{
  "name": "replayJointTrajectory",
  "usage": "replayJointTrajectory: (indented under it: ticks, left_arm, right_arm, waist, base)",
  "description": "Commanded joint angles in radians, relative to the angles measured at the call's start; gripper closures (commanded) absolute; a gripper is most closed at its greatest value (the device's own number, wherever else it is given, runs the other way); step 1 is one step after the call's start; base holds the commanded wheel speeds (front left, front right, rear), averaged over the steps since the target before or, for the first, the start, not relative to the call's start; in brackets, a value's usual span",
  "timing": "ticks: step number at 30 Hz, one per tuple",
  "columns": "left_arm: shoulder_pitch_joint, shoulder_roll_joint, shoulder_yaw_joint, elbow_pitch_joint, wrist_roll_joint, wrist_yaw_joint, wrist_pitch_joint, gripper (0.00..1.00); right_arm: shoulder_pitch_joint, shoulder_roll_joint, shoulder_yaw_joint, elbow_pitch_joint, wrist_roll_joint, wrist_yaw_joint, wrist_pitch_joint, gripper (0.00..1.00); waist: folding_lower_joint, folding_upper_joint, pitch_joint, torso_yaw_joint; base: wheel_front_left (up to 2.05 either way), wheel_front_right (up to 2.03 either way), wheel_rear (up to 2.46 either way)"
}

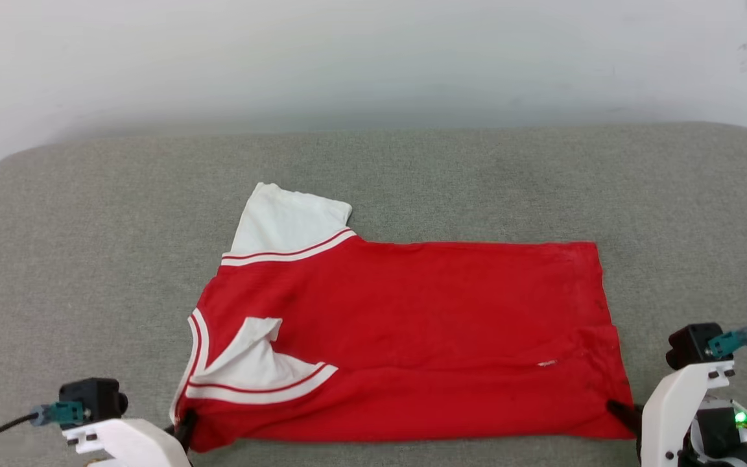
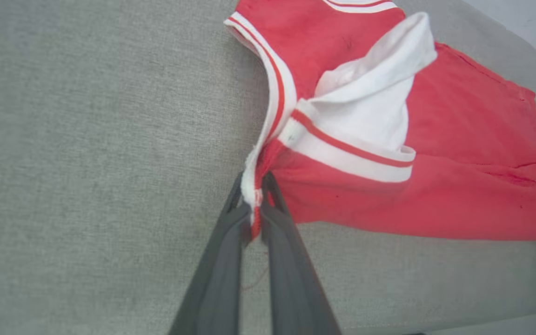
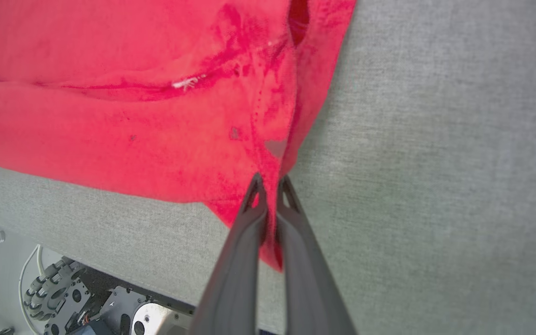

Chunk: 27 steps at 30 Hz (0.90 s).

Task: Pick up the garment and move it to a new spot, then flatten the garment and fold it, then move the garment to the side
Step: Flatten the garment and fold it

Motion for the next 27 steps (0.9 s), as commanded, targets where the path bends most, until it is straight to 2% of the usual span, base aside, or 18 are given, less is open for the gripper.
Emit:
replayJointTrajectory:
  ticks: [1, 2, 3, 4, 5, 9, 14, 21, 27]
  left_arm:
    - [0.015, -0.008, -0.001, 0.009, -0.011, 0.003, -0.001, 1.00]
    - [0.019, -0.015, -0.003, 0.020, -0.016, 0.002, -0.006, 1.00]
    - [0.023, -0.024, -0.007, 0.034, -0.023, -0.002, -0.007, 0.91]
    - [0.022, -0.031, -0.012, 0.050, -0.025, -0.007, -0.011, 0.44]
    - [0.014, -0.039, -0.013, 0.065, -0.027, -0.010, -0.020, 0.00]
    - [-0.017, -0.062, -0.012, 0.114, -0.014, -0.021, -0.070, 0.00]
    - [-0.049, -0.056, 0.011, 0.102, 0.034, -0.021, -0.172, 0.00]
    - [-0.158, -0.041, 0.016, 0.054, 0.140, -0.020, -0.301, 0.00]
    - [-0.313, -0.040, 0.010, 0.080, 0.183, -0.028, -0.339, 0.00]
  right_arm:
    - [0.017, 0.008, -0.006, -0.006, -0.011, 0.000, -0.001, 1.00]
    - [0.026, 0.011, -0.005, -0.006, -0.016, 0.000, -0.006, 0.95]
    - [0.036, 0.021, -0.008, 0.001, -0.013, 0.000, -0.008, 0.14]
    - [0.044, 0.025, -0.009, 0.005, -0.014, 0.000, -0.014, 0.00]
    - [0.048, 0.027, -0.009, 0.009, -0.021, 0.000, -0.024, 0.00]
    - [0.067, 0.035, -0.012, -0.005, -0.033, 0.000, -0.106, 0.00]
    - [0.088, 0.035, -0.028, -0.073, -0.075, 0.000, -0.286, 0.00]
    - [0.087, 0.094, -0.093, -0.179, -0.167, 0.000, -0.512, 0.00]
    - [0.042, 0.140, -0.117, -0.242, -0.226, 0.000, -0.599, 0.00]
  waist:
    - [0.0000, 0.0000, -0.003, -0.002]
    - [0.0000, 0.0000, -0.003, -0.002]
    - [0.0000, 0.0000, -0.003, -0.003]
    - [0.0000, 0.0000, -0.003, -0.003]
    - [0.0000, 0.0000, -0.003, -0.003]
    - [0.0000, 0.0000, -0.011, -0.009]
    - [0.0000, 0.0000, -0.033, -0.032]
    - [0.0000, 0.0000, -0.045, -0.076]
    - [0.0000, 0.0000, 0.009, -0.124]
  base:
    - [0.00, 0.00, 0.00]
    - [0.00, 0.00, 0.00]
    - [0.00, 0.00, 0.00]
    - [0.00, 0.00, 0.00]
    - [0.00, 0.00, 0.00]
    - [0.00, 0.00, 0.00]
    - [0.00, 0.00, 0.00]
    - [0.00, 0.00, 0.00]
    - [0.00, 0.00, 0.00]
